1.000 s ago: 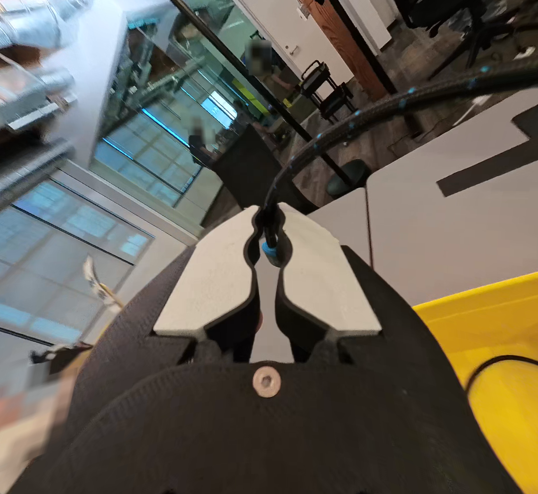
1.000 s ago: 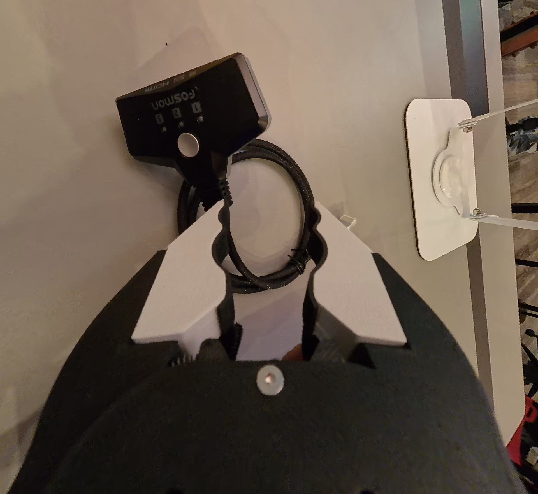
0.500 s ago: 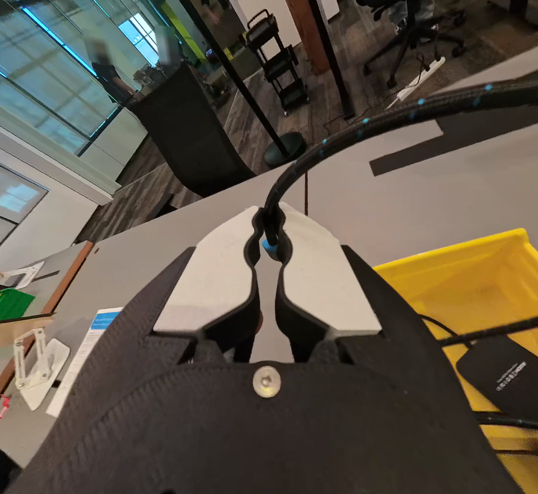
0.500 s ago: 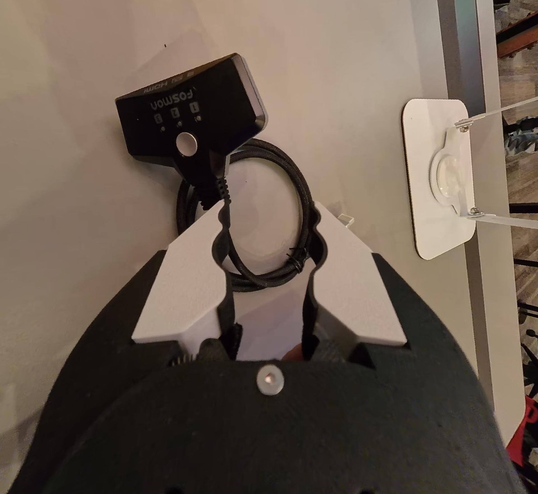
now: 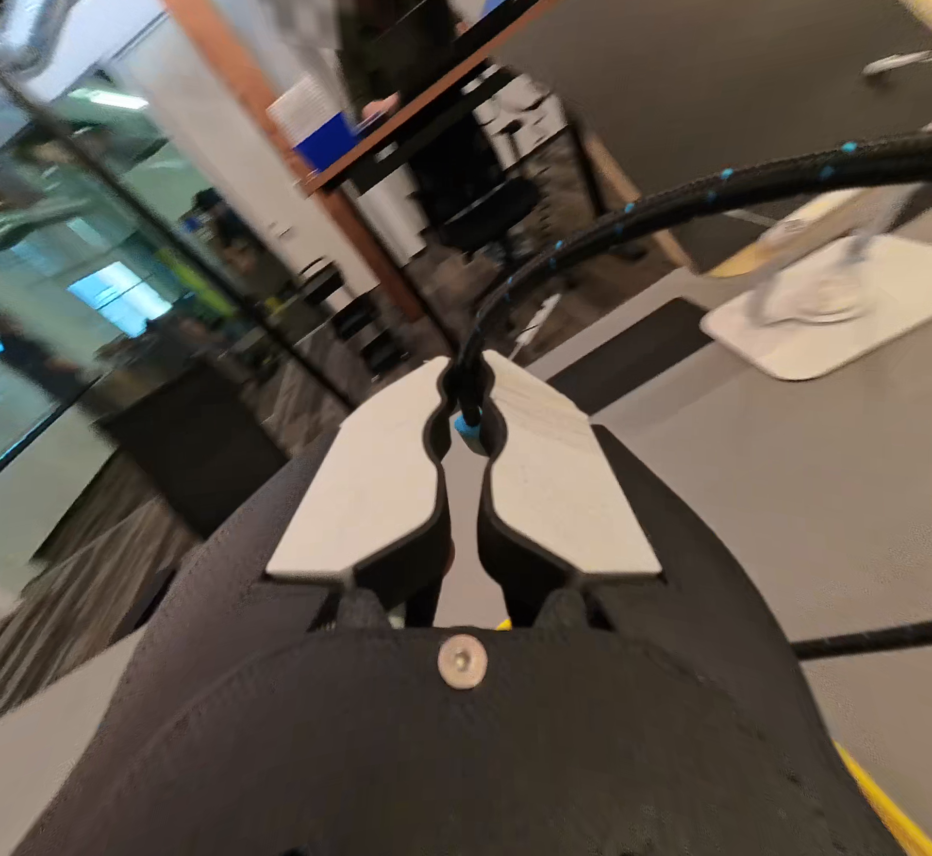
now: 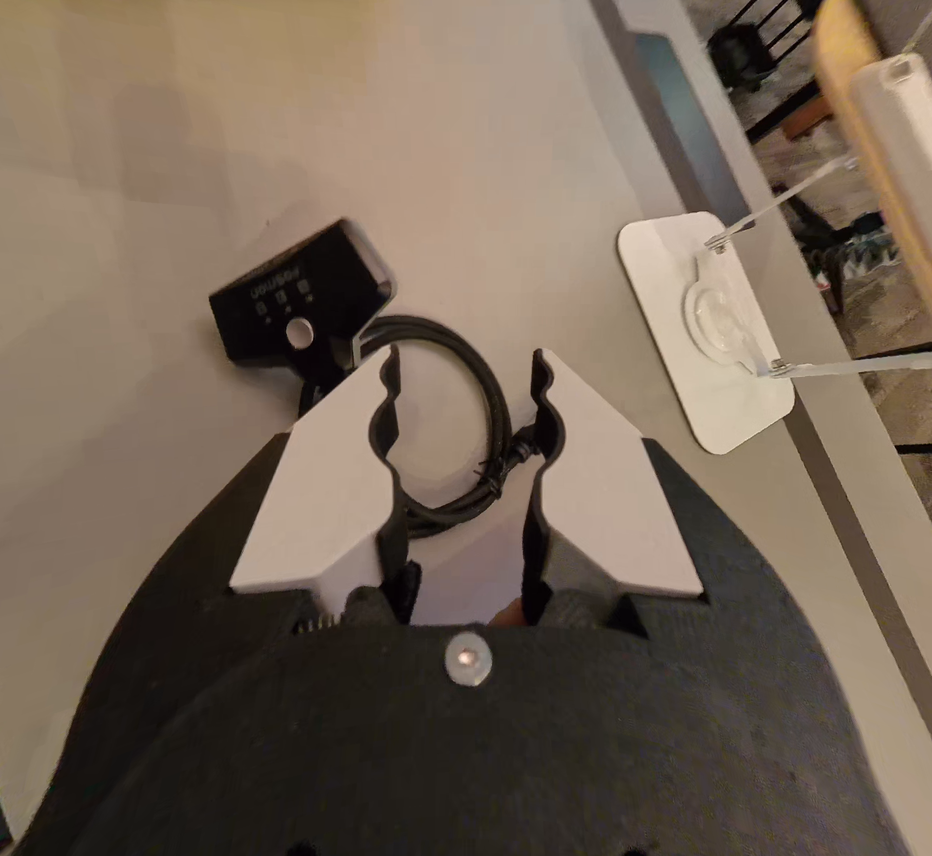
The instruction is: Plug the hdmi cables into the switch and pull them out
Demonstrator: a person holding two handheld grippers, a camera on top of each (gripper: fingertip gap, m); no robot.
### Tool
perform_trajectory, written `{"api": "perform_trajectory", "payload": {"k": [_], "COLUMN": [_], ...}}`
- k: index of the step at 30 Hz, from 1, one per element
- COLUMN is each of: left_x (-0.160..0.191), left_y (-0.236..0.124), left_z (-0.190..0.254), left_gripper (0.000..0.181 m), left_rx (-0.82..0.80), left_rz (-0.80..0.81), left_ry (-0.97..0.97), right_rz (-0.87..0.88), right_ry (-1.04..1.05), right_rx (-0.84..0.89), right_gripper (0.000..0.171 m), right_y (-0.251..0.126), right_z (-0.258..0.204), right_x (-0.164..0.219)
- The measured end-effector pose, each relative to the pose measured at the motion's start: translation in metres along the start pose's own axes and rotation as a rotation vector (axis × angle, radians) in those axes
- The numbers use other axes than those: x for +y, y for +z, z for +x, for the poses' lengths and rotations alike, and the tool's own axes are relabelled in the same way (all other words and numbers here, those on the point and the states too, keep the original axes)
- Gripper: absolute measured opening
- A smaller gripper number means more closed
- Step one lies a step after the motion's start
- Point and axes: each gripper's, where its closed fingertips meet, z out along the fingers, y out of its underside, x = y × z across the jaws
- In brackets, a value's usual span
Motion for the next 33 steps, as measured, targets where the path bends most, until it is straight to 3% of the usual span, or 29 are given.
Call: {"api": "perform_trajectory", "payload": {"k": [8, 16, 21, 27, 31, 33], "left_x": [-0.061, -0.099, -0.111, -0.118, -0.122, -0.122], "left_y": [-0.012, -0.049, -0.058, -0.055, -0.055, -0.055], "left_z": [0.158, 0.236, 0.255, 0.263, 0.272, 0.274], "left_gripper": [0.006, 0.006, 0.006, 0.006, 0.006, 0.006], "left_rx": [0.555, 0.931, 0.989, 0.965, 0.957, 0.953], "left_rz": [0.311, 0.514, 0.537, 0.530, 0.522, 0.512], "left_ry": [0.055, -0.073, -0.133, -0.264, -0.304, -0.314], "right_rz": [0.268, 0.473, 0.582, 0.529, 0.494, 0.480], "right_ry": [0.072, 0.118, 0.069, -0.128, -0.198, -0.225], "right_rx": [0.017, -0.052, -0.010, 0.307, 0.463, 0.501], "right_gripper": [0.046, 0.048, 0.054, 0.041, 0.015, 0.015], "right_y": [-0.033, -0.045, -0.051, -0.054, -0.057, -0.058], "right_z": [0.003, 0.013, 0.021, 0.036, 0.045, 0.047], "right_x": [-0.072, -0.131, -0.155, -0.159, -0.158, -0.156]}}
